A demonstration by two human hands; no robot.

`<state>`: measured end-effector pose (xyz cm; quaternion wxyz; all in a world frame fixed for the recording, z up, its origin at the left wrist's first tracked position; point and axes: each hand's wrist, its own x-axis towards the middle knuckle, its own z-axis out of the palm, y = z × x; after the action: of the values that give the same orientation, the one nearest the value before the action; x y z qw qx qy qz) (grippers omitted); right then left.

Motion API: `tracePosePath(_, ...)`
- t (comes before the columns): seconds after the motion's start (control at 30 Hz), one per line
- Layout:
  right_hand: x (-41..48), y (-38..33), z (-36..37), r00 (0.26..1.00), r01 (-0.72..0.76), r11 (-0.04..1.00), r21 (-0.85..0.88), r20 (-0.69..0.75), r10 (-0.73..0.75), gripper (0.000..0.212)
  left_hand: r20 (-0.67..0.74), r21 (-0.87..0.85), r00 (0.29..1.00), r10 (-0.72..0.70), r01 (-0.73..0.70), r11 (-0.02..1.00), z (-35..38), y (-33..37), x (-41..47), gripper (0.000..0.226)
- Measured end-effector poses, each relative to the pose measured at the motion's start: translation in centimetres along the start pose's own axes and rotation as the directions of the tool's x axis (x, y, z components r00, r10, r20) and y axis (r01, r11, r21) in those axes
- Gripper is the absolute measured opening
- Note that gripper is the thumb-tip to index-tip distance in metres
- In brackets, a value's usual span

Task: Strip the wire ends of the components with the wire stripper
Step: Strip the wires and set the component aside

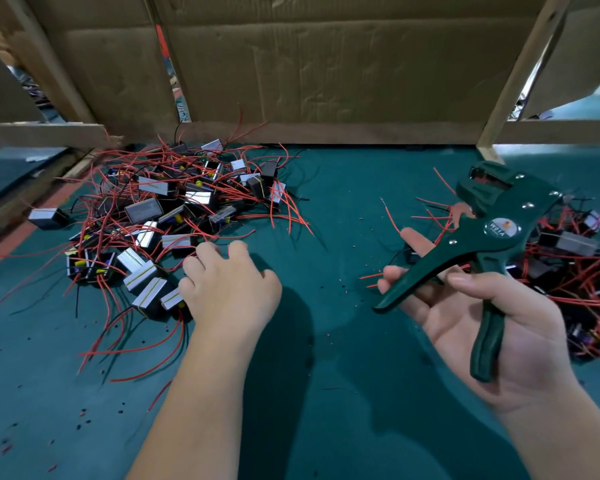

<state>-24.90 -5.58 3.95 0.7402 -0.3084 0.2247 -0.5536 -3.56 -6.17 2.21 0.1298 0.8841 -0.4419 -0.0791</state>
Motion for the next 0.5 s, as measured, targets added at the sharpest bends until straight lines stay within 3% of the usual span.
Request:
tracePosePath(0.13, 0.1, 0.1, -0.3, 1.000, -0.008, 1.000, -0.012, 0.023, 0.008, 0.090, 0.047, -0.007, 0.998, 0.042, -0.041, 0.999, -1.1, -0.7, -0.3, 0.050)
tracePosePath(0.3, 0.2, 0.4, -0.4, 0.996, 0.012, 0.999, -0.051, 0.089, -0.007, 0.082, 0.356, 0.112, 0.934, 0.032, -0.076, 0.991, -1.9, -1.2, -1.0, 0.058)
tracePosePath(0.5, 0.2, 0.7, -0.5, 0.994, -0.001, 0.999, -0.050, 0.112, 0.007, 0.084, 0.293, 0.014, 0.943, 0.160, -0.172, 0.985, -1.1, -1.2, -0.5, 0.051)
